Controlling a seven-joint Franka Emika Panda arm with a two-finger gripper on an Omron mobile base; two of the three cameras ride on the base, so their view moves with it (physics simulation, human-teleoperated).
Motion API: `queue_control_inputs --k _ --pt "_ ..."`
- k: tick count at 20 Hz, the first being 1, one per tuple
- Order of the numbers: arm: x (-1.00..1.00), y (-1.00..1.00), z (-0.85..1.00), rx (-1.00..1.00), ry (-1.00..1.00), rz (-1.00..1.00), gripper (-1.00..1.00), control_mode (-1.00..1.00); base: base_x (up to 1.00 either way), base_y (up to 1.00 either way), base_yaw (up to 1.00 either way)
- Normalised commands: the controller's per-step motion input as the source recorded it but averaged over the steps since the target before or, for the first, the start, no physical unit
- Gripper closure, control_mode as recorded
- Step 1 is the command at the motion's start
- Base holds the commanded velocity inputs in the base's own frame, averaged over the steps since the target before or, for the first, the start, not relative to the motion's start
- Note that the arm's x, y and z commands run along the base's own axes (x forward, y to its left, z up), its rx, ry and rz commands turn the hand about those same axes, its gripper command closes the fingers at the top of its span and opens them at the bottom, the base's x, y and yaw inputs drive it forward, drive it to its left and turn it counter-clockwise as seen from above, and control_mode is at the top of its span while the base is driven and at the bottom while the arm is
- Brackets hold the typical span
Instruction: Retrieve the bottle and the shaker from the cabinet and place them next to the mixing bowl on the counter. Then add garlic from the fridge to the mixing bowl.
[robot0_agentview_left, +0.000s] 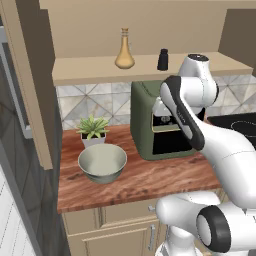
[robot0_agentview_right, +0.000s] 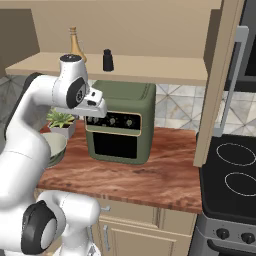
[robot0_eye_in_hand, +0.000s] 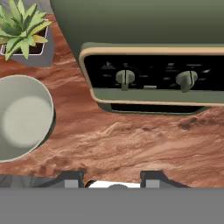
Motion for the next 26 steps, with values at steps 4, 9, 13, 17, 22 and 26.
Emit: queue_control_inputs --k 4,9,13,17,22,26 --pt "-0.02 0.0 0.07 0.0 -0.18 0.0 -1.0 -1.0 0.0 0.0 0.0" --pt "-0.04 0.16 0.32 0.0 -0.29 0.0 -1.0 -1.0 0.0 0.0 0.0" --pt "0.0 0.29 0.5 0.0 -0.29 0.0 -1.0 -1.0 0.0 0.0 0.0" --pt "0.0 0.38 0.63 0.0 -0.25 0.0 -1.0 -1.0 0.0 0.0 0.0" --pt "0.0 0.33 0.73 0.0 -0.16 0.0 -1.0 -1.0 0.0 0.0 0.0" --pt "0.0 0.31 0.76 0.0 -0.09 0.0 -1.0 -1.0 0.0 0.0 0.0"
